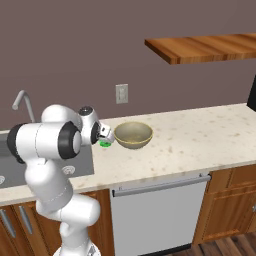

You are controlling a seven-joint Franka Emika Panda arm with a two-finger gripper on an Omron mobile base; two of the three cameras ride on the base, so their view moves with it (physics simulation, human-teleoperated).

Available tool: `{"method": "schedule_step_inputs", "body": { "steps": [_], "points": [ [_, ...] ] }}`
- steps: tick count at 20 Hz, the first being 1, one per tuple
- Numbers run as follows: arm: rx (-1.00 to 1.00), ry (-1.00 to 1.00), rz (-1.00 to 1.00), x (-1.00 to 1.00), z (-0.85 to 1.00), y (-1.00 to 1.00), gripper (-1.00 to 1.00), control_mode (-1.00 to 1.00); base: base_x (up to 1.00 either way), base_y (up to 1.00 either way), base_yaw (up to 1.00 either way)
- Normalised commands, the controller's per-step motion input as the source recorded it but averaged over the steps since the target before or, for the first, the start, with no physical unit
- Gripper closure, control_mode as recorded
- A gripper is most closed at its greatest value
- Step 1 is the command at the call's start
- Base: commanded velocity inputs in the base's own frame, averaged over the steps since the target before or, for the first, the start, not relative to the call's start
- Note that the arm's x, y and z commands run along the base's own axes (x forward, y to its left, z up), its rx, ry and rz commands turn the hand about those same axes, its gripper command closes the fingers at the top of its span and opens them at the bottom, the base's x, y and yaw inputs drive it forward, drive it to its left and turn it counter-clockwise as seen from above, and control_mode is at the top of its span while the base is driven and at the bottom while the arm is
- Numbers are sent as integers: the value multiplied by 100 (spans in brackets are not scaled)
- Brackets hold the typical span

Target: Clear the mugs and bowl far away from the sink.

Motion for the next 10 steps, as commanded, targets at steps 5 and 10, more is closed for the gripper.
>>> {"method": "schedule_step_inputs", "body": {
  "steps": [5, 10],
  "points": [
    [0, 0, 0, 28, -5, 0, -100, -100, 0, 0, 0],
    [0, 0, 0, 18, -16, 0, -100, -100, 0, 0, 0]
  ]
}}
